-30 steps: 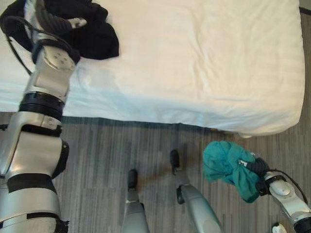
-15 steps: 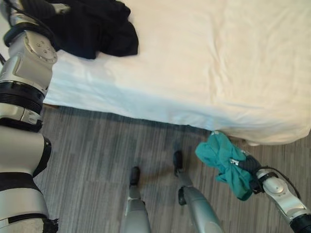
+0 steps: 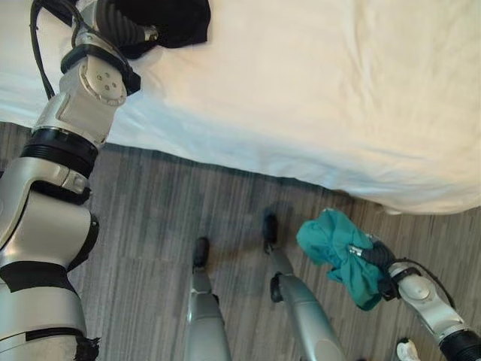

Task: Pick up bed clothes into laundry basket.

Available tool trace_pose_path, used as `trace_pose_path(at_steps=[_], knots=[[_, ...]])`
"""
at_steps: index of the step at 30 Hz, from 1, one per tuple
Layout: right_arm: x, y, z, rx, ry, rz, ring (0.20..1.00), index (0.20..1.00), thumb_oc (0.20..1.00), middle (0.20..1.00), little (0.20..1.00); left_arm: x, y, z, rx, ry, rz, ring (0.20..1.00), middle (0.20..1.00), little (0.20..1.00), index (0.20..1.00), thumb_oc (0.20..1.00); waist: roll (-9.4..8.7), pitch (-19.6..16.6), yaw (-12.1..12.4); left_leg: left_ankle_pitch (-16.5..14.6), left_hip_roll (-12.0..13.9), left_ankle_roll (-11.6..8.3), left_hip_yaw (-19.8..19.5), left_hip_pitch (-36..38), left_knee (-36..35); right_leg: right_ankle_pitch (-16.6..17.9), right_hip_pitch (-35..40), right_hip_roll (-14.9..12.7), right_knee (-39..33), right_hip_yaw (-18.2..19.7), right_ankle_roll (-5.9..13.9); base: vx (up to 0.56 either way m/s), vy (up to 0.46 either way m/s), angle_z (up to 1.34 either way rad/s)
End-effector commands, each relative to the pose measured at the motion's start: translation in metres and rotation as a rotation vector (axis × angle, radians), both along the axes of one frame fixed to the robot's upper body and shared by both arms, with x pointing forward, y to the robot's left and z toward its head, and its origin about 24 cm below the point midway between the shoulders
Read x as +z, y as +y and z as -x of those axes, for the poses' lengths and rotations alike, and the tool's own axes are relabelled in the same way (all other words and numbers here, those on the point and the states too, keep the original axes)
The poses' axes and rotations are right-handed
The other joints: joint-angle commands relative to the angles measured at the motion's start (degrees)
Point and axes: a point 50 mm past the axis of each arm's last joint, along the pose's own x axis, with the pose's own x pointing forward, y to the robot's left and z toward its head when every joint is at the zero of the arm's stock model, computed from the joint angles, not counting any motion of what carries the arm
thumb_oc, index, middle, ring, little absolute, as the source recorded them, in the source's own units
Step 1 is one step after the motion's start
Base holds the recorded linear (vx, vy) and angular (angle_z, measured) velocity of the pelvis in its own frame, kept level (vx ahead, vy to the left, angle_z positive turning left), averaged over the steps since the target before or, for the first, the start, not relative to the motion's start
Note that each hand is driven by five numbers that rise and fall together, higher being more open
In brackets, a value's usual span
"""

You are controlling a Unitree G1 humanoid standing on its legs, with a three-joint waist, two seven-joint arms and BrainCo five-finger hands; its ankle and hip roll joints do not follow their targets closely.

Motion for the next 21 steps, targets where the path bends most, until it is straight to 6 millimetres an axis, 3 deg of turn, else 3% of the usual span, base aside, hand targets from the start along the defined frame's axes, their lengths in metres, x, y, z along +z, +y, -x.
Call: trace_pose_path(at_steps=[1,2,3,4,6,7,8,9,10,12,14,15,16,18,21], knots=[[0.012,-0.014,0.000,-0.034,-0.059,-0.001,0.200,0.200,0.200,0.200,0.200,-0.062,-0.012,0.002,-0.199,0.184,0.067,0.200,0.200,0.200,0.200,0.200,0.86,1.5,0.7,6.6,-0.6,2.84,-3.6,1.6,-3.6,-3.1,7.0,-2.1,0.6,1.6,5.44,0.00,0.036,-0.10],[0.011,-0.015,0.001,-0.037,-0.056,0.001,0.200,0.200,0.200,0.200,0.200,-0.075,-0.008,0.008,-0.235,0.199,0.116,0.200,0.200,0.200,0.200,0.200,1.18,1.3,1.0,6.7,-0.9,2.88,-3.6,2.2,-3.7,-3.0,7.7,-2.4,0.6,1.5,5.43,0.01,0.021,-0.16],[0.011,-0.015,0.001,-0.036,-0.056,0.001,0.200,0.200,0.200,0.200,0.200,-0.075,-0.008,0.008,-0.234,0.199,0.116,0.200,0.200,0.200,0.200,0.200,1.21,1.3,0.9,6.7,-1.0,2.89,-3.6,2.1,-3.7,-3.0,7.6,-2.4,0.6,1.4,5.44,0.02,0.052,-0.23],[0.007,-0.015,0.006,-0.044,-0.039,-0.006,0.200,0.200,0.200,0.200,0.200,-0.115,0.003,0.023,-0.286,0.260,0.257,0.200,0.200,0.200,0.200,0.200,1.71,1.0,2.4,5.9,-1.0,2.94,-3.3,4.0,-3.6,-3.5,9.6,-2.5,0.6,1.4,5.24,0.04,0.053,-0.14],[0.001,-0.018,0.012,-0.060,-0.011,-0.007,0.200,0.200,0.200,0.200,0.200,-0.164,0.013,0.042,-0.302,0.346,0.404,0.200,0.200,0.200,0.200,0.200,2.41,0.3,3.4,5.4,-1.4,3.11,-3.3,6.1,-3.7,-4.0,11.6,-3.0,0.6,1.3,5.12,0.04,0.056,-0.09],[0.001,-0.018,0.012,-0.058,-0.011,-0.005,0.200,0.200,0.200,0.200,0.200,-0.164,0.014,0.042,-0.299,0.346,0.406,0.200,0.200,0.200,0.200,0.200,2.42,0.2,3.1,5.6,-1.5,3.14,-3.3,6.0,-3.8,-3.8,11.5,-3.1,0.6,1.2,5.17,0.05,0.049,-0.07],[0.000,-0.020,0.014,-0.069,-0.001,-0.007,0.200,0.200,0.200,0.200,0.200,-0.184,0.016,0.052,-0.310,0.388,0.469,0.200,0.200,0.200,0.200,0.200,2.93,-0.1,3.9,5.1,-1.6,3.19,-3.2,7.3,-3.7,-4.2,12.6,-3.3,0.6,1.2,5.06,0.09,0.095,0.07],[-0.004,-0.024,0.020,-0.086,0.020,-0.006,0.200,0.200,0.200,0.200,0.200,-0.227,0.020,0.075,-0.306,0.454,0.639,0.200,0.200,0.200,0.200,0.200,3.89,-1.3,4.8,4.7,-2.1,3.32,-3.2,9.8,-4.0,-4.8,14.8,-3.8,0.6,1.0,5.02,0.09,0.095,0.11],[-0.004,-0.024,0.020,-0.085,0.020,-0.005,0.200,0.200,0.200,0.200,0.200,-0.227,0.021,0.075,-0.305,0.454,0.640,0.200,0.200,0.200,0.200,0.200,3.86,-1.3,4.6,5.0,-2.2,3.34,-3.2,9.6,-4.1,-4.6,14.7,-4.0,0.6,1.0,5.07,0.09,0.100,0.12],[0.005,-0.025,0.021,-0.088,-0.020,-0.035,0.200,0.200,0.200,0.200,0.200,-0.279,0.024,0.113,-0.263,0.528,0.853,0.200,0.200,0.200,0.200,0.200,5.45,-3.8,5.7,4.3,-3.1,3.73,-3.3,13.5,-4.3,-5.8,18.2,-4.9,1.0,0.3,5.14,0.12,0.129,0.11],[0.010,-0.017,0.021,-0.095,-0.061,-0.174,0.200,0.200,0.200,0.200,0.200,-0.314,0.022,0.139,-0.223,0.564,1.051,0.200,0.200,0.200,0.200,0.200,6.63,-5.0,6.2,3.5,-3.7,4.31,-3.4,16.9,-4.3,-6.9,21.4,-5.0,1.6,0.3,4.90,0.10,0.111,0.17],[0.010,-0.017,0.021,-0.095,-0.061,-0.174,0.200,0.200,0.200,0.200,0.200,-0.314,0.022,0.139,-0.223,0.564,1.051,0.200,0.200,0.200,0.200,0.200,6.59,-5.0,6.1,3.7,-3.8,4.33,-3.5,16.8,-4.3,-6.8,21.3,-5.1,1.6,0.3,4.95,0.09,0.092,0.26],[0.009,-0.009,0.024,-0.109,-0.067,-0.302,0.200,0.200,0.200,0.200,0.200,-0.331,0.017,0.156,-0.207,0.580,1.166,0.200,0.200,0.200,0.200,0.200,7.30,-6.7,6.5,3.1,-4.4,5.01,-3.5,19.4,-4.2,-8.0,23.5,-5.1,2.5,0.2,4.75,0.09,0.082,0.26],[0.007,0.001,0.026,-0.123,-0.077,-0.407,0.200,0.200,0.200,0.200,0.200,-0.346,0.009,0.168,-0.197,0.596,1.272,0.200,0.200,0.200,0.200,0.200,7.98,-8.4,7.1,2.5,-4.6,5.48,-4.0,22.0,-4.0,-8.8,26.0,-5.3,3.1,-0.2,4.48,0.09,0.073,0.11],[0.008,0.013,0.029,-0.135,-0.087,-0.557,0.200,0.200,0.200,0.200,0.200,-0.353,-0.002,0.175,-0.210,0.579,1.370,0.200,0.200,0.200,0.200,0.200,8.49,-9.9,7.6,1.9,-4.9,5.84,-4.3,24.1,-3.8,-9.8,28.5,-5.6,3.5,-0.8,4.38,0.06,0.036,0.08]])
